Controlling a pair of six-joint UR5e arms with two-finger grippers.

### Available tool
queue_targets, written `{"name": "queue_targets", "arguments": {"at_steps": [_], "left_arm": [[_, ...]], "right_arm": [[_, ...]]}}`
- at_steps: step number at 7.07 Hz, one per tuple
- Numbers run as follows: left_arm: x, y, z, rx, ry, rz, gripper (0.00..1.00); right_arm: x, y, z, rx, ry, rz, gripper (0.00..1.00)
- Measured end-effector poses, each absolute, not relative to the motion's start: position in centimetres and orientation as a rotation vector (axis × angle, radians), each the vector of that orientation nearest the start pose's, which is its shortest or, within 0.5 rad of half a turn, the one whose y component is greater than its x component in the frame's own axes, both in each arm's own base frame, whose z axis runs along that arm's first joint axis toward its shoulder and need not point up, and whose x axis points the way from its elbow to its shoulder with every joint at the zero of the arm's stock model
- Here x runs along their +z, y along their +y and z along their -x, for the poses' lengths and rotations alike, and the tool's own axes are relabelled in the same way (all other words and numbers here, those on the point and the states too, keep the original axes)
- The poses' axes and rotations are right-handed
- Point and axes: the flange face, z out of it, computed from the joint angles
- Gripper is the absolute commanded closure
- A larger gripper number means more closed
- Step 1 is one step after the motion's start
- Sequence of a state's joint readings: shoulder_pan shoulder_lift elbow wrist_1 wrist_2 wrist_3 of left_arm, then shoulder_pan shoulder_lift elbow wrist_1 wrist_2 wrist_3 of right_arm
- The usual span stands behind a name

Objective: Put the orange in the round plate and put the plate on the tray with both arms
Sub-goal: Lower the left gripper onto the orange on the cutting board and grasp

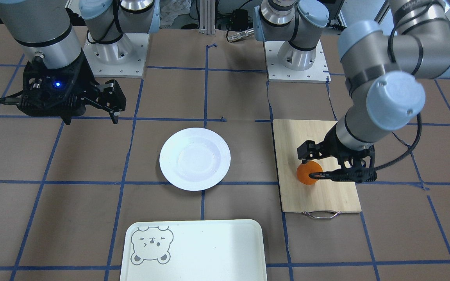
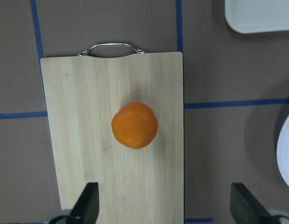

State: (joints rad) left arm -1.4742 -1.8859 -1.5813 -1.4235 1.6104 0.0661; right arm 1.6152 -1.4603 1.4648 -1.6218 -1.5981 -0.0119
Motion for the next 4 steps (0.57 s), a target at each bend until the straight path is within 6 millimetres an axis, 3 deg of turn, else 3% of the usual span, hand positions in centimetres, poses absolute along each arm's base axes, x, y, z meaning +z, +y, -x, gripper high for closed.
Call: {"name": "queue_targets", "arguments": {"at_steps": [1, 3, 4], "left_arm": [[28.2, -60.0, 6.2, 0.382, 3.090, 0.110, 0.00], [22.1, -60.1, 5.2, 0.547, 3.060, 0.142, 0.01], [20.4, -60.0, 5.2, 0.599, 3.056, 0.141, 0.45]], "right_arm": [[48.5, -53.6, -15.5, -0.067, 3.166, 0.087, 0.00], [47.8, -53.6, -15.5, -0.057, 3.165, 0.087, 0.00], [47.7, -53.6, -15.5, -0.057, 3.165, 0.087, 0.00]]}}
